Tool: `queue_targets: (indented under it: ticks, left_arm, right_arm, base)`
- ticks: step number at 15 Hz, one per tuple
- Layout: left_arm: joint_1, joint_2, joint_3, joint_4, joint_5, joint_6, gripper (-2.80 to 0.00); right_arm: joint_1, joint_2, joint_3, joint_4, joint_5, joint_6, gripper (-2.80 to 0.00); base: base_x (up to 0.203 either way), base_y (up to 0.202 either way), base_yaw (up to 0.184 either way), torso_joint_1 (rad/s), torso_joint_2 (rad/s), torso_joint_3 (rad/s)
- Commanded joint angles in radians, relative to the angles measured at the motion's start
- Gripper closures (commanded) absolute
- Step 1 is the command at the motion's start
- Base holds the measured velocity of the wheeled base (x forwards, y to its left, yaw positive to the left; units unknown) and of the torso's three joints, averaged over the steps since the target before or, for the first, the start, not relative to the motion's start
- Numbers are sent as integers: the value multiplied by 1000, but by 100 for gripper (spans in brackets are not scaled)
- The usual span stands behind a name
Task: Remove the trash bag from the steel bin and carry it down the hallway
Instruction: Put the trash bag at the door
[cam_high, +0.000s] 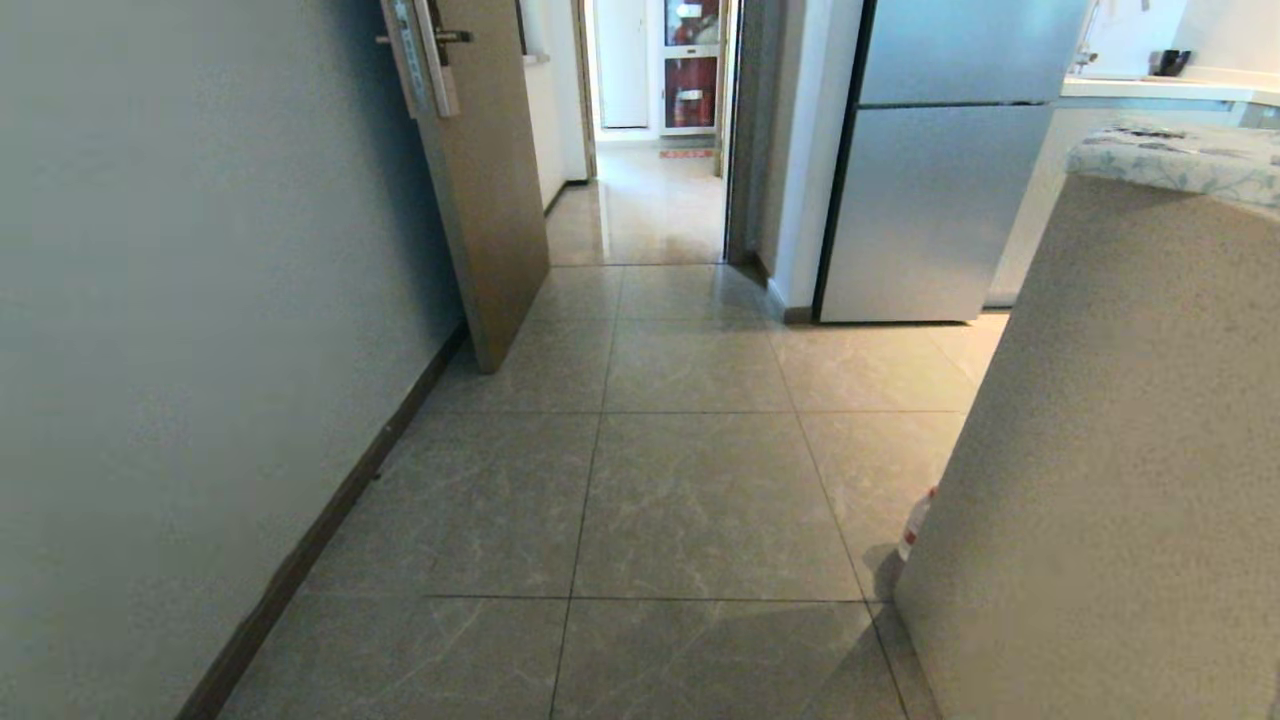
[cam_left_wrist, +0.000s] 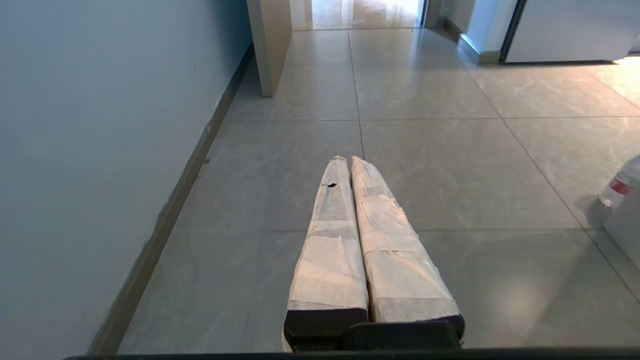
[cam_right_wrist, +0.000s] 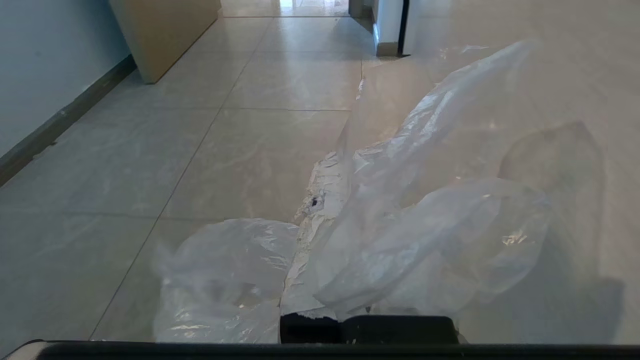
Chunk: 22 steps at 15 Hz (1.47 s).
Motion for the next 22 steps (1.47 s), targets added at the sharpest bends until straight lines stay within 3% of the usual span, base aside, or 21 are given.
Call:
queue_targets:
  ticks: [1,22]
  left_arm:
    - [0,0,0,-1,0,0,0]
    - [0,0,0,0,0,0,0]
  right_arm:
    - [0,2,0,0,1,0,0]
    - [0,2,0,0,1,0,0]
  base:
    - [193,0,3,-2,7,2]
    - [190,0,1,3,3,2]
